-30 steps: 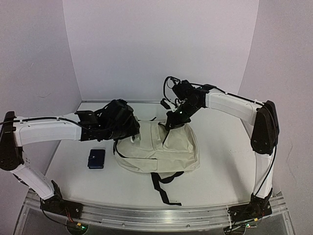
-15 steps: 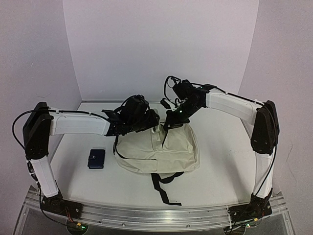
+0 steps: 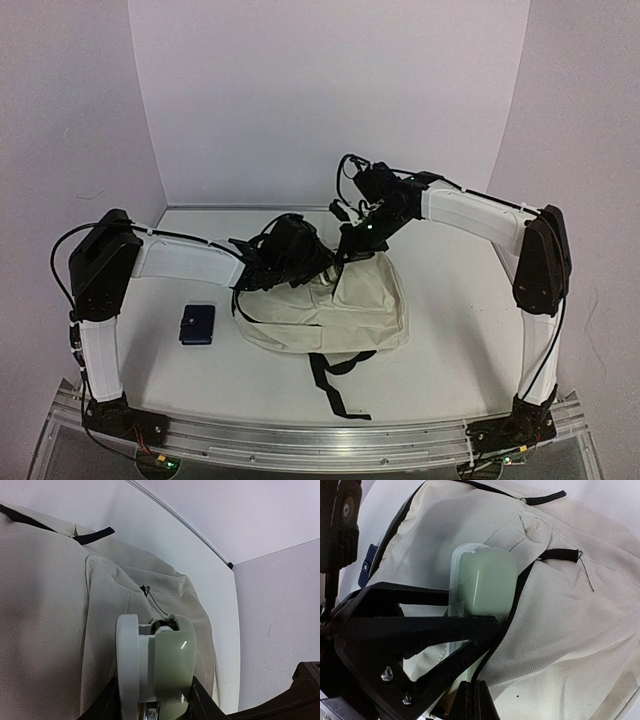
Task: Pack the student bag
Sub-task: Place the stationery in the student bag.
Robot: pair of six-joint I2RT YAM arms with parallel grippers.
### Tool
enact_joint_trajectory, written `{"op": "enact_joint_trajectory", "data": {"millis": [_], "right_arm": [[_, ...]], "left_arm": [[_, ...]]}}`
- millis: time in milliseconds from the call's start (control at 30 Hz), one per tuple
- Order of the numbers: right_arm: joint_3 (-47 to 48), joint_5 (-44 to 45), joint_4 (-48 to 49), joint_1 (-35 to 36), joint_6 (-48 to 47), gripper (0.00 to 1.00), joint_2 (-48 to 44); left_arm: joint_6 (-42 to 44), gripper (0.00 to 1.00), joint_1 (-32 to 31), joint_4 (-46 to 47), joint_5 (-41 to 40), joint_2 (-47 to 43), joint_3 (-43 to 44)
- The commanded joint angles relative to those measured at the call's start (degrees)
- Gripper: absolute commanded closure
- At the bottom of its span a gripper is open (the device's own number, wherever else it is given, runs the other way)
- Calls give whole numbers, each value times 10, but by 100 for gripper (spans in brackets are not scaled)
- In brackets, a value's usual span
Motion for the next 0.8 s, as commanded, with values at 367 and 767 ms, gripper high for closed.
{"op": "enact_joint_trajectory", "data": {"millis": [367, 767], "right_arm": [[2, 66, 23, -9, 5, 100, -43], [-8, 42, 26, -9, -1, 100, -46]], "left_arm": [[-30, 34, -46, -12, -27, -73, -36], [92, 47, -11, -109, -35, -150, -46]]}}
